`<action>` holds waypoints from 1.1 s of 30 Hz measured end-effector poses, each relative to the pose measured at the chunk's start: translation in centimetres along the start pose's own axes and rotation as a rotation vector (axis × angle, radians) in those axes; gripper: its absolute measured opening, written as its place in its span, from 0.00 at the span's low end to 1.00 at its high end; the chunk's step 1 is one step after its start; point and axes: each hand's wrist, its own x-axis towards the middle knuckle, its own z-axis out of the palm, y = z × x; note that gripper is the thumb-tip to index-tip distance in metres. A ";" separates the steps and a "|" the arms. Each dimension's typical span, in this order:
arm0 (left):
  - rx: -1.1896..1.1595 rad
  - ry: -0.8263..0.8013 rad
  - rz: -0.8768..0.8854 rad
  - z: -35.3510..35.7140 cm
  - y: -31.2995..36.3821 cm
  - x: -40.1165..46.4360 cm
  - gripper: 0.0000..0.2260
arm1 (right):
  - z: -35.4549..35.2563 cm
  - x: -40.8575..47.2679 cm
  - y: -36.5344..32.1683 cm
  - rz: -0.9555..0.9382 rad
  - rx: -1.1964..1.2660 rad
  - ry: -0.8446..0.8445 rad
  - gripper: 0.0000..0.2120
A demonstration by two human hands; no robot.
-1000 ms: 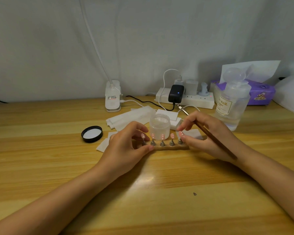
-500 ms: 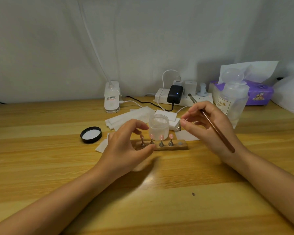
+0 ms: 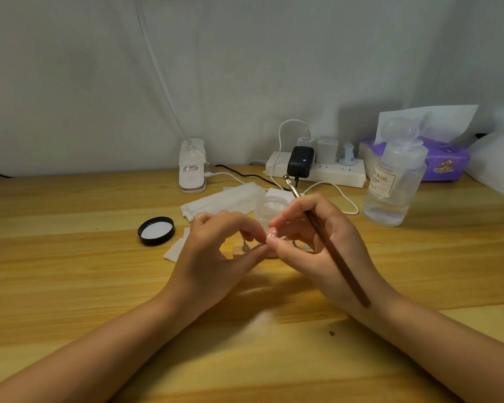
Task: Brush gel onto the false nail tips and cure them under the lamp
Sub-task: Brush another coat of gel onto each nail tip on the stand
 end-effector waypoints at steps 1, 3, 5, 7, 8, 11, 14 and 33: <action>-0.011 -0.001 -0.002 0.0 0.0 0.0 0.09 | 0.0 0.0 0.0 0.000 0.021 0.016 0.15; -0.025 0.002 -0.001 -0.1 0.0 0.0 0.09 | 0.2 -0.1 0.1 -0.004 0.055 0.049 0.15; -0.027 0.018 0.007 -0.1 0.0 0.0 0.08 | 0.4 -0.2 0.1 -0.013 0.047 0.062 0.15; -0.036 0.031 0.009 0.0 0.0 0.1 0.07 | 0.6 -0.4 0.2 -0.028 0.003 0.070 0.14; -0.048 0.038 0.006 0.0 -0.1 0.1 0.07 | 0.6 -0.4 0.2 -0.041 -0.021 0.079 0.14; -0.093 0.059 -0.010 -0.1 -0.1 0.1 0.05 | 0.3 -0.1 -0.4 -0.063 -0.054 0.128 0.10; -0.168 0.073 -0.045 -0.2 -0.2 0.2 0.05 | -0.8 0.8 -1.0 -0.031 -0.023 0.183 0.11; -0.280 0.080 -0.157 -0.3 -0.5 0.5 0.10 | -1.0 8.4 0.7 0.051 -0.641 -0.048 0.20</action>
